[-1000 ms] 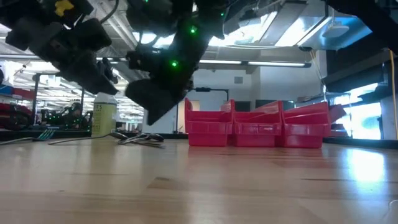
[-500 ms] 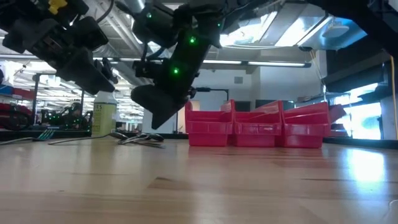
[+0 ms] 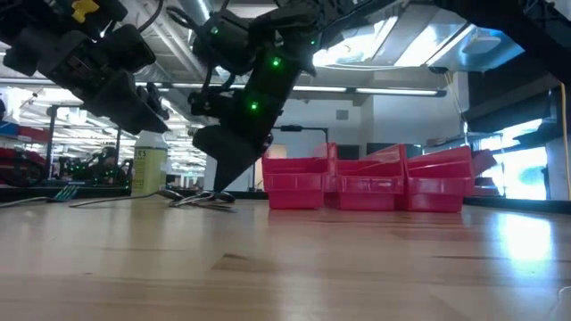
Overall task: Sort silverware
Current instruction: Adjust the left red silverware bin
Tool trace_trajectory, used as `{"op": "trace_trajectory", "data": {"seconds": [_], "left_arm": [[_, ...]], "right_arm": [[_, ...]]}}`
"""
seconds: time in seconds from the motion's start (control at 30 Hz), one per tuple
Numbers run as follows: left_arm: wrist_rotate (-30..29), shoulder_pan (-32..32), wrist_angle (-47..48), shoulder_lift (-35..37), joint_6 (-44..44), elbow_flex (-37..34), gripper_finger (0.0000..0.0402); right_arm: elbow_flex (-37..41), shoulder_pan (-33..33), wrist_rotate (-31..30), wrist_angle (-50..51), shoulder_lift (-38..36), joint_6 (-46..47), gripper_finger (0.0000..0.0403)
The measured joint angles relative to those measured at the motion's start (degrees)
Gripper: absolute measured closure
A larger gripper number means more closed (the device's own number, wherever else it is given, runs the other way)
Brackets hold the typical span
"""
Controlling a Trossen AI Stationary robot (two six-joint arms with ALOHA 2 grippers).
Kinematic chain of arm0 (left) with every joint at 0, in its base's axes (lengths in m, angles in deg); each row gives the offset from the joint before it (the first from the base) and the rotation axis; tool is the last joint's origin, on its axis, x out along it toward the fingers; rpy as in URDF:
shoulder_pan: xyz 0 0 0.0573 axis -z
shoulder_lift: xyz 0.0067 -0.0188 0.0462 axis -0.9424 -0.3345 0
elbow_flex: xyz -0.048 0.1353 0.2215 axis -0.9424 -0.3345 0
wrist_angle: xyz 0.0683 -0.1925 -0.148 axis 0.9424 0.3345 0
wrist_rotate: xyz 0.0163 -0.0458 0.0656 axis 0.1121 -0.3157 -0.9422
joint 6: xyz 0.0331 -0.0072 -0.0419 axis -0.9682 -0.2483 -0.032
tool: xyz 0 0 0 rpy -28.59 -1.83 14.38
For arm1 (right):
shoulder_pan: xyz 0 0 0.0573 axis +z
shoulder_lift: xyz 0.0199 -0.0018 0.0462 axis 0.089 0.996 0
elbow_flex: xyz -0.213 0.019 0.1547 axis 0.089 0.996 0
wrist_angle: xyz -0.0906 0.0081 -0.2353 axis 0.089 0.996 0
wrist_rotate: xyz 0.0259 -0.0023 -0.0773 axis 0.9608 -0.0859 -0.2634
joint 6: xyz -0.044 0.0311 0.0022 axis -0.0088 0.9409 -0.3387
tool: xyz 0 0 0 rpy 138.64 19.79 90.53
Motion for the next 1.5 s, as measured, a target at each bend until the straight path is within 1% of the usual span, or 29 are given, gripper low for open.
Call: {"op": "trace_trajectory", "data": {"seconds": [0.07, 0.23, 0.3, 0.4, 1.07, 1.27, 1.4, 1.5], "left_arm": [[-0.04, -0.04, -0.06, 0.0, -0.26, 0.0, 0.0401], [-0.23, -0.04, 0.02, 0.0, -0.21, 0.01, 0.0401], [-0.27, -0.04, 0.01, 0.0, -0.17, 0.02, 0.0401], [-0.51, -0.04, 0.07, 0.0, 0.07, 0.02, 0.0401], [-0.5, -0.04, 0.16, 0.0, 0.68, 0.04, 0.0401], [-1.43, -0.04, 0.18, 0.0, 0.68, 0.04, 0.0401], [-1.48, -0.04, 0.18, 0.0, 0.7, 0.04, 0.0401], [-1.75, -0.04, 0.18, 0.0, 0.7, 0.04, 0.0401]], "right_arm": [[-0.06, 0.51, 0.35, -0.2, 0.72, -2.94, 0.0403], [0.18, 2.07, -0.36, 0.84, 1.46, -5.41, 0.0403], [0.18, 2.69, -2.42, 0.86, 1.46, -5.26, 0.0403], [0.2, 2.78, -3.13, 0.93, 1.46, -5.25, 0.0403], [0.2, 3.34, -3.64, 2.15, 1.46, -4.06, 0.0403], [0.14, 3.71, -3.77, 2.27, 1.46, -3.53, 0.0403], [-1.58, 3.71, -3.7, 4.5, 1.46, -3.45, 0.0403], [-5.45, 3.71, -3.78, 8.15, 1.46, -2.58, 0.0403]]}}
